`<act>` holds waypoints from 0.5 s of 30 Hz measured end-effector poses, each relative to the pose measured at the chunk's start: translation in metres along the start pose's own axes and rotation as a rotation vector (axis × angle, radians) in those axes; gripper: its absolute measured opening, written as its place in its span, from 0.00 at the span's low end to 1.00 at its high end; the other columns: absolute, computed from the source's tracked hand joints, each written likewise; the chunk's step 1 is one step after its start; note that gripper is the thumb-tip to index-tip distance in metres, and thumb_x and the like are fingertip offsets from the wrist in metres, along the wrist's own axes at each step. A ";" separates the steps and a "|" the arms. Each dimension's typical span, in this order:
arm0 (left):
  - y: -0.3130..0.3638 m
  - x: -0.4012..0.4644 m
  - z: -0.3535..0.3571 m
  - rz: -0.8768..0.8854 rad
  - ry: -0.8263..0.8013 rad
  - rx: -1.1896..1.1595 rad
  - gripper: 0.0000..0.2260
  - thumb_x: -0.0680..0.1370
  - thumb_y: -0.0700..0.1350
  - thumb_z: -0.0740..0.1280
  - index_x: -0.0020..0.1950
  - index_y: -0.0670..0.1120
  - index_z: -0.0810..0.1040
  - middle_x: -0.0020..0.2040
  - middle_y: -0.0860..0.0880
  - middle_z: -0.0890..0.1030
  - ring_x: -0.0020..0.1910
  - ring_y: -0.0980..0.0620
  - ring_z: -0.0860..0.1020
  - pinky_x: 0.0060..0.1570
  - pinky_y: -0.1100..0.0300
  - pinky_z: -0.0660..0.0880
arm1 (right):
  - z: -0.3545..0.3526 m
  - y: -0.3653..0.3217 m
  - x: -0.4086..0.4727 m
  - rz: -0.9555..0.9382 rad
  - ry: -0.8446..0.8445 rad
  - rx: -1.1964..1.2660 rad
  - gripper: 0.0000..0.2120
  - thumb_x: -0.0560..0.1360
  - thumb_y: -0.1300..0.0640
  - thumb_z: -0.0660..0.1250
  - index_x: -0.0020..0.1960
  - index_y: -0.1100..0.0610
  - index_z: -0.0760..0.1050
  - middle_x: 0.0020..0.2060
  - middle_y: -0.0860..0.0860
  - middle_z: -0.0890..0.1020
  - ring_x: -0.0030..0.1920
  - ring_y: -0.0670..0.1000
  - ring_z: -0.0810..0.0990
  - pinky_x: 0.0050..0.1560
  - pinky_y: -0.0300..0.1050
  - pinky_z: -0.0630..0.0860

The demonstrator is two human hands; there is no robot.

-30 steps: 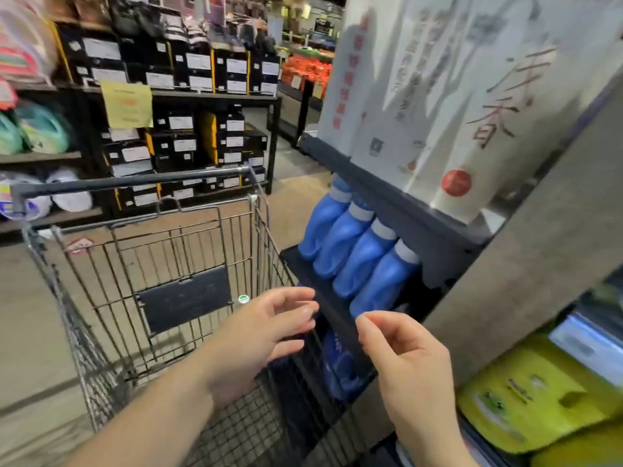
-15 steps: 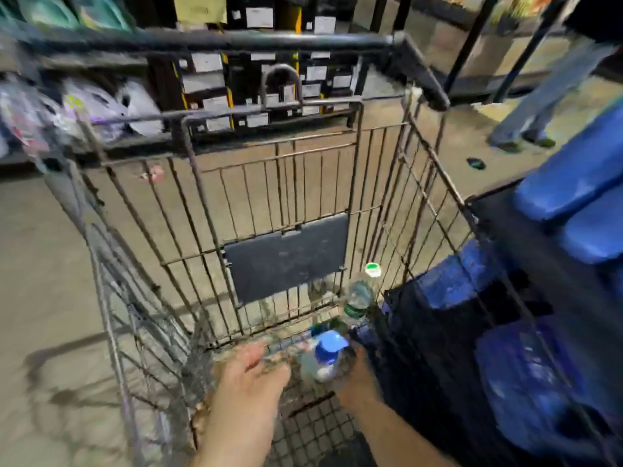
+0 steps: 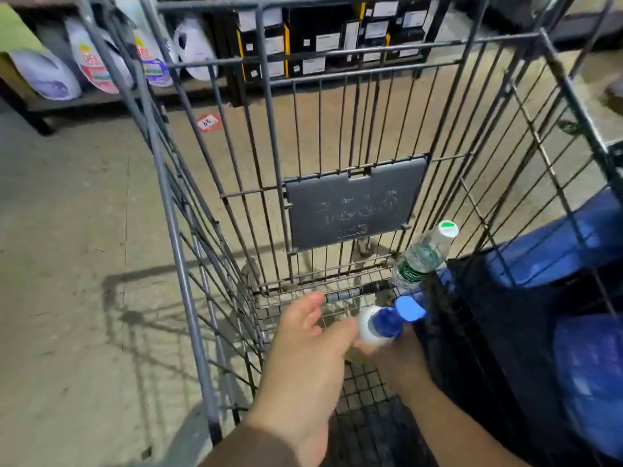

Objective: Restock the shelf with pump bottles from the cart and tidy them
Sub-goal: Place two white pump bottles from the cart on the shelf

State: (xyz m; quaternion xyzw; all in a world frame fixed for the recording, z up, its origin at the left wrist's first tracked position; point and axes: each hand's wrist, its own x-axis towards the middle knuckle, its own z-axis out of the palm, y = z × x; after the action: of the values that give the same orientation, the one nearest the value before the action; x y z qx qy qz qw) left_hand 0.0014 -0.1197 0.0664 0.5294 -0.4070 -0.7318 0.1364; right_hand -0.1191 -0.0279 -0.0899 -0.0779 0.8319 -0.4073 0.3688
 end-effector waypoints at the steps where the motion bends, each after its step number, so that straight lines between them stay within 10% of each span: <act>1: -0.001 0.000 -0.001 0.010 -0.005 0.033 0.25 0.74 0.40 0.69 0.68 0.54 0.68 0.70 0.53 0.70 0.67 0.53 0.69 0.65 0.55 0.66 | -0.004 0.000 -0.007 -0.003 -0.018 0.017 0.25 0.62 0.55 0.80 0.54 0.51 0.72 0.46 0.47 0.80 0.44 0.45 0.80 0.42 0.37 0.75; 11: 0.000 -0.068 0.023 -0.024 -0.348 0.421 0.28 0.72 0.48 0.73 0.71 0.51 0.68 0.70 0.47 0.72 0.66 0.46 0.72 0.68 0.49 0.65 | -0.131 -0.052 -0.166 -0.212 -0.069 0.238 0.33 0.61 0.58 0.78 0.62 0.63 0.72 0.56 0.63 0.80 0.57 0.59 0.80 0.59 0.55 0.77; 15: 0.010 -0.140 0.053 -0.167 -0.418 0.285 0.23 0.78 0.55 0.62 0.71 0.50 0.67 0.71 0.48 0.71 0.67 0.43 0.71 0.66 0.47 0.66 | -0.208 -0.067 -0.260 -0.254 0.090 0.207 0.21 0.62 0.63 0.79 0.53 0.56 0.78 0.43 0.47 0.87 0.45 0.46 0.85 0.48 0.41 0.81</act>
State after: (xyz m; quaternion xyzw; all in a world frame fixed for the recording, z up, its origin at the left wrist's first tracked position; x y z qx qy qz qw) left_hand 0.0091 -0.0136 0.1724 0.4124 -0.4801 -0.7693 -0.0871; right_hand -0.0853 0.1691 0.1843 -0.1259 0.7846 -0.5371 0.2830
